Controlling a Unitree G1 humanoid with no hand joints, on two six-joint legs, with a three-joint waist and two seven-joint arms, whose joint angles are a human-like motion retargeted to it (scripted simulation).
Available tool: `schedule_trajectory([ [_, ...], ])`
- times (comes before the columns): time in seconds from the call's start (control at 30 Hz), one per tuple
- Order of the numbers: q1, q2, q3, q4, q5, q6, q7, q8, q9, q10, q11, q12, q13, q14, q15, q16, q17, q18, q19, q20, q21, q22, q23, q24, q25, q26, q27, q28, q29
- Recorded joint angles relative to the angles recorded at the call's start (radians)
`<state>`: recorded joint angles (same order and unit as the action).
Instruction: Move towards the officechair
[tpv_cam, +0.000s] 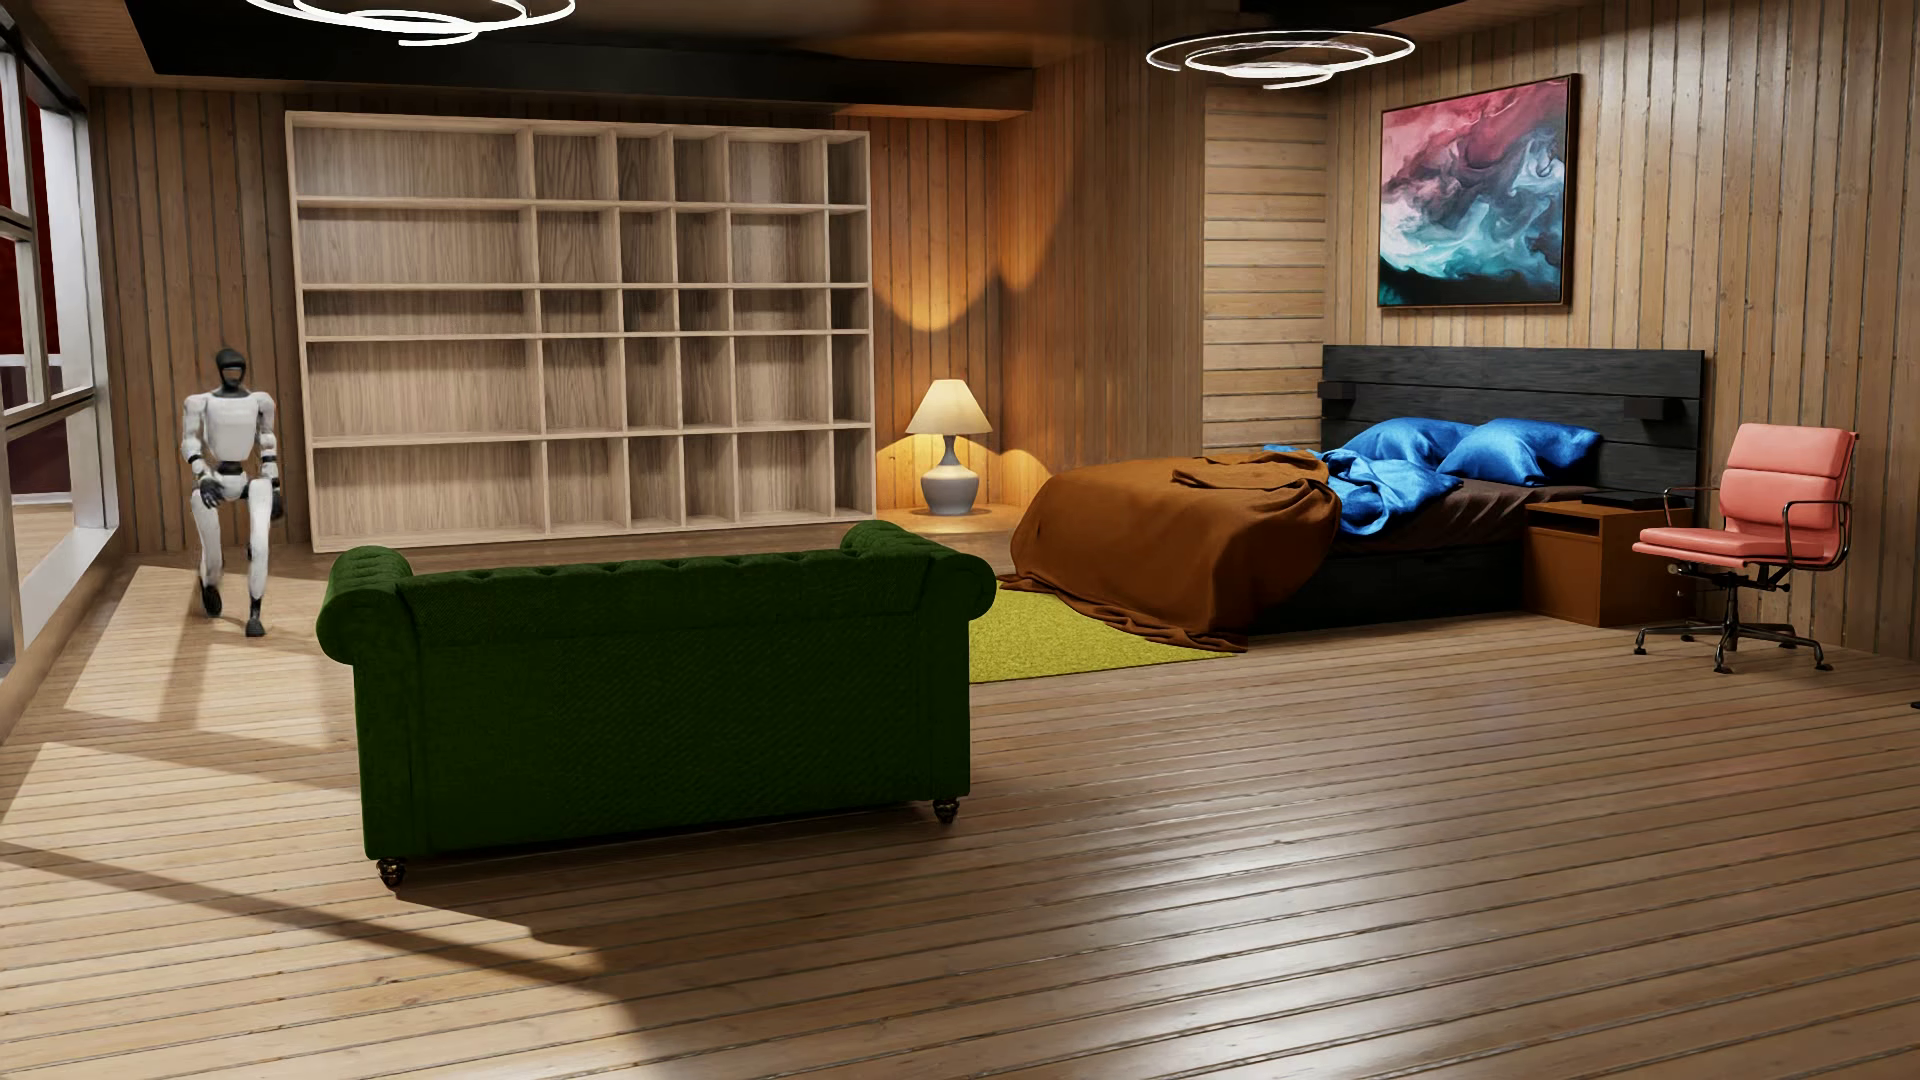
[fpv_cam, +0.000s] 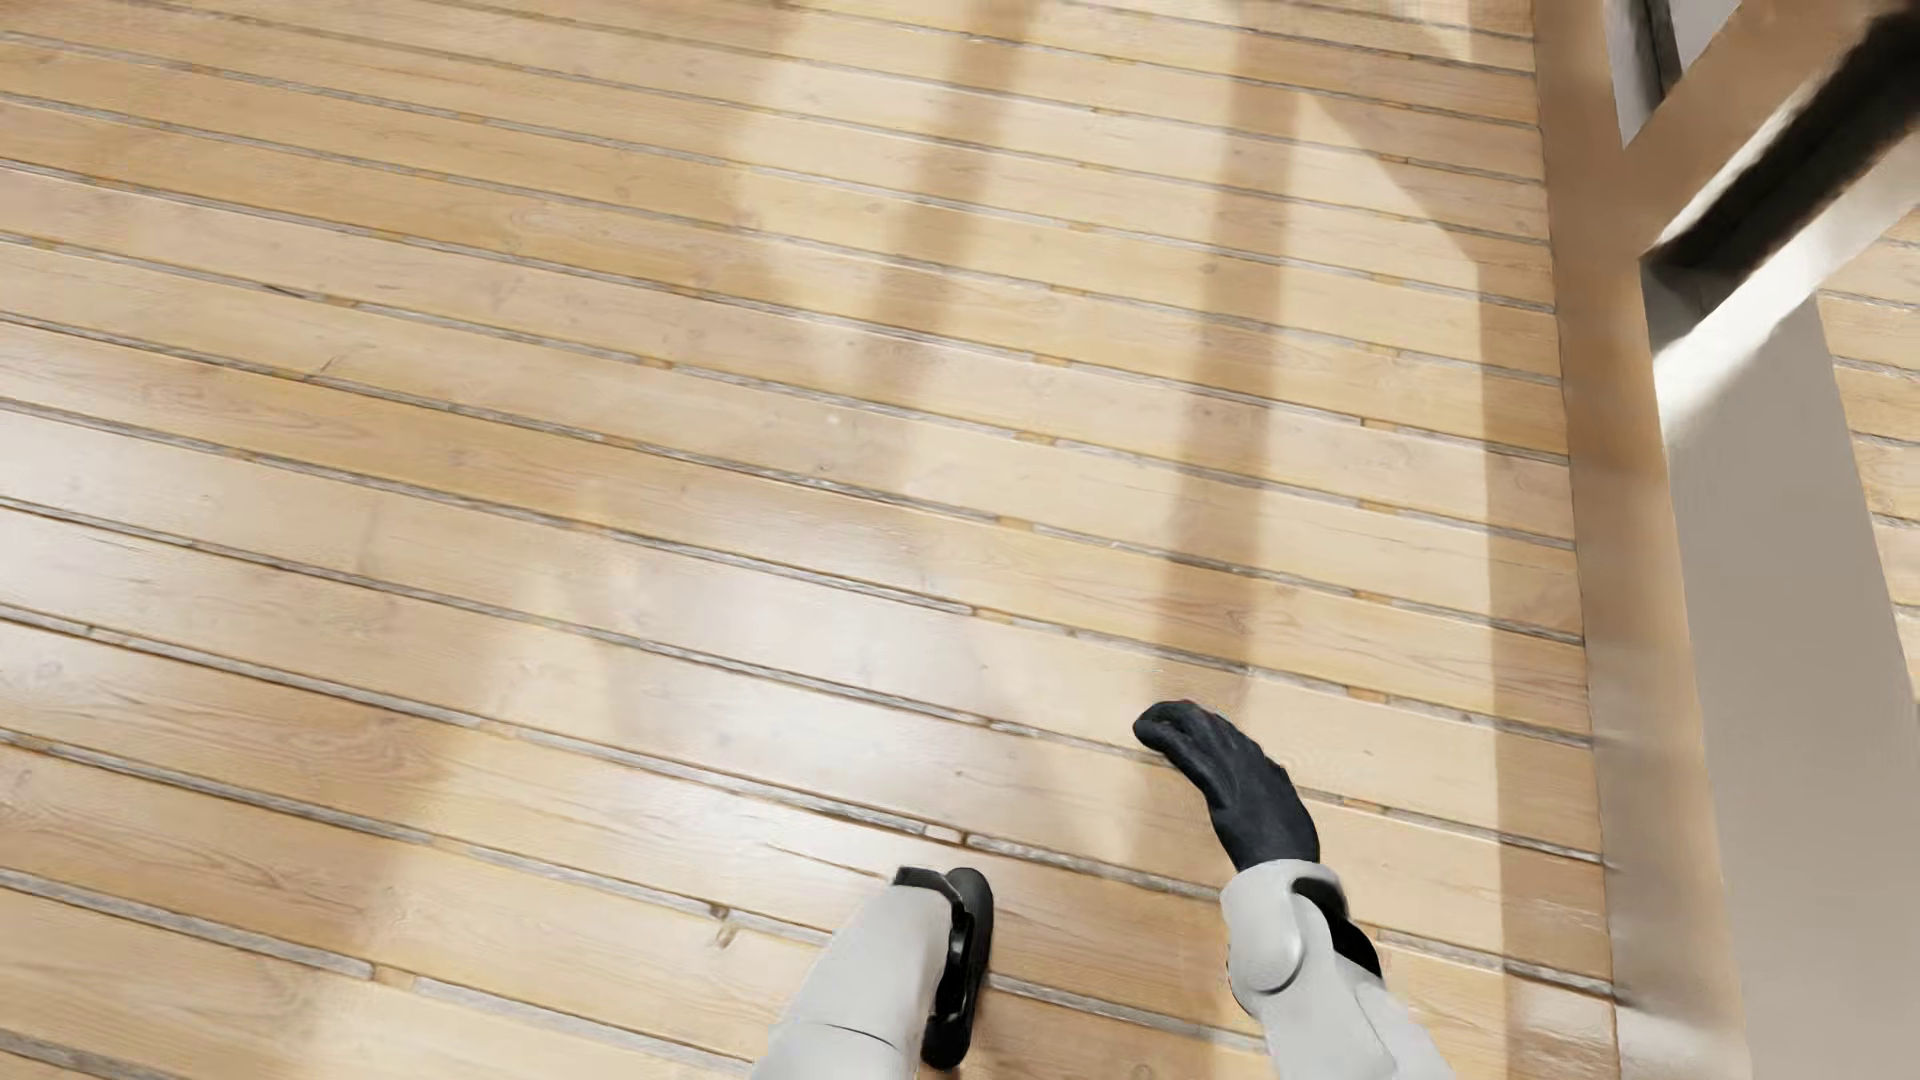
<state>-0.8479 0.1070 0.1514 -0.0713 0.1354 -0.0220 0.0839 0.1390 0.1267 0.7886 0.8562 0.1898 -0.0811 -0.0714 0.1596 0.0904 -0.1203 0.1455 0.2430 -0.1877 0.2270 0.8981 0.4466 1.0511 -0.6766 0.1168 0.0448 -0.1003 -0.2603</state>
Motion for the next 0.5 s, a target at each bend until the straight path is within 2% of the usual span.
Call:
schedule_trajectory([
  [0.03, 0.053, -0.135, 0.007, -0.009, -0.06, -0.018, 0.023, -0.046, 0.007, 0.04, 0.23, -0.054, 0.004, -0.06, 0.046, -0.009, -0.034, 0.004, 0.004, 0.048, 0.031, 0.013, 0.115, 0.004, -0.013, 0.038, 0.068, 0.015, 0.039],
  [0.07, 0.126, -0.284, 0.005, -0.035, -0.127, -0.037, 0.042, -0.048, 0.011, 0.041, 0.403, -0.104, 0.003, -0.121, -0.023, -0.019, -0.075, 0.002, -0.004, 0.098, 0.078, -0.017, 0.247, 0.003, -0.046, 0.057, 0.127, 0.065, 0.113],
  [0.1, 0.214, -0.431, -0.001, -0.071, -0.195, -0.055, 0.05, -0.057, 0.012, 0.01, 0.496, -0.144, 0.01, -0.167, -0.107, -0.028, -0.115, 0.005, -0.044, 0.146, 0.132, -0.078, 0.376, -0.015, -0.096, 0.041, 0.169, 0.149, 0.199],
  [0.13, 0.309, -0.563, -0.011, -0.115, -0.259, -0.067, 0.039, -0.079, 0.01, -0.042, 0.505, -0.177, 0.037, -0.197, -0.183, -0.035, -0.147, 0.008, -0.109, 0.186, 0.175, -0.147, 0.48, -0.06, -0.144, -0.012, 0.194, 0.241, 0.271],
  [0.17, 0.407, -0.673, -0.022, -0.158, -0.306, -0.073, 0.013, -0.099, 0.006, -0.101, 0.443, -0.209, 0.082, -0.21, -0.243, -0.038, -0.175, 0.012, -0.138, 0.206, 0.185, -0.213, 0.545, -0.124, -0.168, -0.079, 0.203, 0.304, 0.321],
  [0.2, 0.505, -0.758, -0.034, -0.193, -0.344, -0.075, -0.026, -0.119, 0.001, -0.161, 0.319, -0.238, 0.14, -0.214, -0.285, -0.029, -0.191, 0.015, -0.145, 0.196, 0.161, -0.281, 0.571, -0.189, -0.161, -0.134, 0.2, 0.331, 0.342],
  [0.23, 0.602, -0.814, -0.047, -0.217, -0.379, -0.073, -0.073, -0.144, -0.006, -0.219, 0.142, -0.269, 0.211, -0.211, -0.31, -0.009, -0.202, 0.016, -0.141, 0.166, 0.111, -0.348, 0.56, -0.237, -0.128, -0.17, 0.178, 0.338, 0.339],
  [0.3, 0.792, -0.844, -0.08, -0.229, -0.418, -0.064, -0.182, -0.17, -0.023, -0.324, -0.318, -0.323, 0.364, -0.174, -0.306, 0.046, -0.204, 0.02, -0.148, 0.086, -0.014, -0.478, 0.485, -0.285, -0.048, -0.207, 0.117, 0.342, 0.281],
  [0.33, 0.882, -0.826, -0.099, -0.214, -0.413, -0.054, -0.228, -0.139, -0.032, -0.354, -0.527, -0.337, 0.432, -0.142, -0.305, 0.07, -0.19, 0.027, -0.123, 0.051, -0.074, -0.531, 0.447, -0.301, -0.021, -0.215, 0.106, 0.349, 0.24],
  [0.37, 0.958, -0.81, -0.121, -0.185, -0.403, -0.04, -0.255, -0.099, -0.04, -0.356, -0.618, -0.335, 0.486, -0.108, -0.295, 0.09, -0.168, 0.041, -0.05, 0.025, -0.124, -0.571, 0.419, -0.318, -0.007, -0.215, 0.112, 0.358, 0.205],
  [0.4, 1.011, -0.809, -0.14, -0.145, -0.384, -0.02, -0.265, -0.077, -0.046, -0.312, -0.562, -0.316, 0.518, -0.057, -0.243, 0.11, -0.139, 0.048, -0.015, 0.009, -0.161, -0.596, 0.408, -0.337, -0.003, -0.203, 0.13, 0.364, 0.181],
  [0.43, 1.024, -0.82, -0.155, -0.104, -0.356, 0.006, -0.257, -0.074, -0.049, -0.196, -0.412, -0.281, 0.525, 0.028, -0.15, 0.126, -0.11, 0.003, 0.004, 0.001, -0.185, -0.607, 0.419, -0.353, -0.009, -0.18, 0.153, 0.366, 0.165],
  [0.47, 0.982, -0.824, -0.163, -0.05, -0.342, 0.036, -0.21, -0.099, -0.047, -0.011, -0.264, -0.238, 0.503, 0.146, -0.143, 0.131, -0.085, -0.113, 0.003, -0.002, -0.189, -0.598, 0.456, -0.357, -0.03, -0.147, 0.183, 0.362, 0.155],
  [0.5, 0.887, -0.807, -0.165, 0.023, -0.34, 0.066, -0.125, -0.131, -0.042, 0.202, -0.163, -0.194, 0.454, 0.231, -0.213, 0.119, -0.067, -0.233, -0.009, -0.008, -0.167, -0.564, 0.508, -0.341, -0.076, -0.105, 0.224, 0.353, 0.163],
])
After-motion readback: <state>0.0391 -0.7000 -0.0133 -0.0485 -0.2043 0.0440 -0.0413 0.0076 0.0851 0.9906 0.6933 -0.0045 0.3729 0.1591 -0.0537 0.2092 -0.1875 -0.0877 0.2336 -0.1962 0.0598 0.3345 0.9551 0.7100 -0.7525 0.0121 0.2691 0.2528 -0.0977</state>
